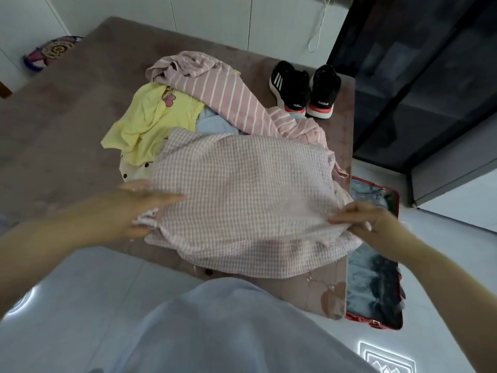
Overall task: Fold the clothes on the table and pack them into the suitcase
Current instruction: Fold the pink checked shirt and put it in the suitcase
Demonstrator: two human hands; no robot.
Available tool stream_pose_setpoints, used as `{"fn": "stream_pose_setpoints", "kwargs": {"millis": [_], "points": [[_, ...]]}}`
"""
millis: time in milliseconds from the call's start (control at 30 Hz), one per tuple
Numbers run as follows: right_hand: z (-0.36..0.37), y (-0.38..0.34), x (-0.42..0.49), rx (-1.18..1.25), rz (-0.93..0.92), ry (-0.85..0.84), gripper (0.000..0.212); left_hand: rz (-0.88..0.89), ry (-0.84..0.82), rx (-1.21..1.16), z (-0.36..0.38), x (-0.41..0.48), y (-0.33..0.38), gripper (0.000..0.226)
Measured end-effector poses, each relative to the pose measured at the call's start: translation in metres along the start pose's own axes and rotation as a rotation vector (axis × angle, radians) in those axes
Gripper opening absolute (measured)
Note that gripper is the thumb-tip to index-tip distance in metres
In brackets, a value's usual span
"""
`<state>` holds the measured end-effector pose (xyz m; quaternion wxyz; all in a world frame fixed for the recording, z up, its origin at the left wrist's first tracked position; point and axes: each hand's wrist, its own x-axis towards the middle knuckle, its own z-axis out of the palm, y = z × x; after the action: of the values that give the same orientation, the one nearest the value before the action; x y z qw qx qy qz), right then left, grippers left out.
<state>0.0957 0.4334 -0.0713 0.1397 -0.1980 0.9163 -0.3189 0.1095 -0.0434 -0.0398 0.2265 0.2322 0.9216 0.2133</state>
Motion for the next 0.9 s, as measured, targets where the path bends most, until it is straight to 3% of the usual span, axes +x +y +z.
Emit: {"fn": "stream_pose_setpoints", "kwargs": {"millis": [33, 100, 167, 233, 300, 367, 433, 500, 567, 633, 700, 767, 833, 900], "points": [[0.014, 0.007, -0.005, -0.081, -0.022, -0.038, 0.065, 0.055, 0.053, 0.146, 0.015, -0.001, -0.003, 0.071], [0.036, 0.016, -0.011, -0.179, -0.078, -0.033, 0.054, 0.207, 0.111, 0.44, 0.037, -0.001, -0.006, 0.103], [0.046, 0.014, -0.016, -0.173, -0.087, 0.042, 0.043, 0.276, 0.109, 0.52, 0.047, -0.001, -0.003, 0.13], [0.051, 0.011, -0.021, -0.186, -0.11, 0.025, 0.04, 0.267, 0.069, 0.524, 0.057, -0.004, -0.008, 0.132], [0.059, 0.012, -0.024, -0.3, -0.103, -0.132, 0.046, 0.307, 0.019, 0.587, 0.065, -0.01, -0.015, 0.118], [0.058, 0.01, -0.025, -0.335, -0.048, -0.255, 0.044, 0.302, 0.065, 0.465, 0.061, -0.006, -0.015, 0.086], [0.046, 0.003, -0.012, -0.234, -0.091, -0.119, 0.032, 0.319, 0.298, 0.269, 0.036, 0.012, -0.001, 0.052], [0.028, -0.005, 0.017, -0.228, -0.069, 0.072, 0.024, 0.237, 0.527, 0.121, 0.003, 0.039, 0.014, 0.053], [0.016, -0.014, 0.054, -0.255, 0.0, 0.218, 0.03, 0.055, 0.616, 0.081, -0.02, 0.068, 0.016, 0.05], [0.011, -0.017, 0.085, -0.238, 0.134, 0.214, 0.046, -0.119, 0.51, 0.044, -0.029, 0.093, 0.008, 0.047], [0.006, -0.016, 0.106, -0.264, 0.323, 0.108, 0.059, -0.272, 0.345, -0.028, -0.03, 0.109, 0.001, 0.046], [-0.001, -0.009, 0.116, -0.426, 0.417, -0.022, 0.048, -0.339, 0.301, -0.029, -0.03, 0.115, -0.002, 0.036], [-0.012, -0.007, 0.113, -0.498, 0.384, -0.078, 0.03, -0.325, 0.351, -0.082, -0.038, 0.108, -0.003, 0.027], [-0.028, -0.008, 0.105, -0.27, 0.363, -0.078, 0.027, -0.301, 0.438, -0.157, -0.055, 0.094, -0.002, 0.018]]}}
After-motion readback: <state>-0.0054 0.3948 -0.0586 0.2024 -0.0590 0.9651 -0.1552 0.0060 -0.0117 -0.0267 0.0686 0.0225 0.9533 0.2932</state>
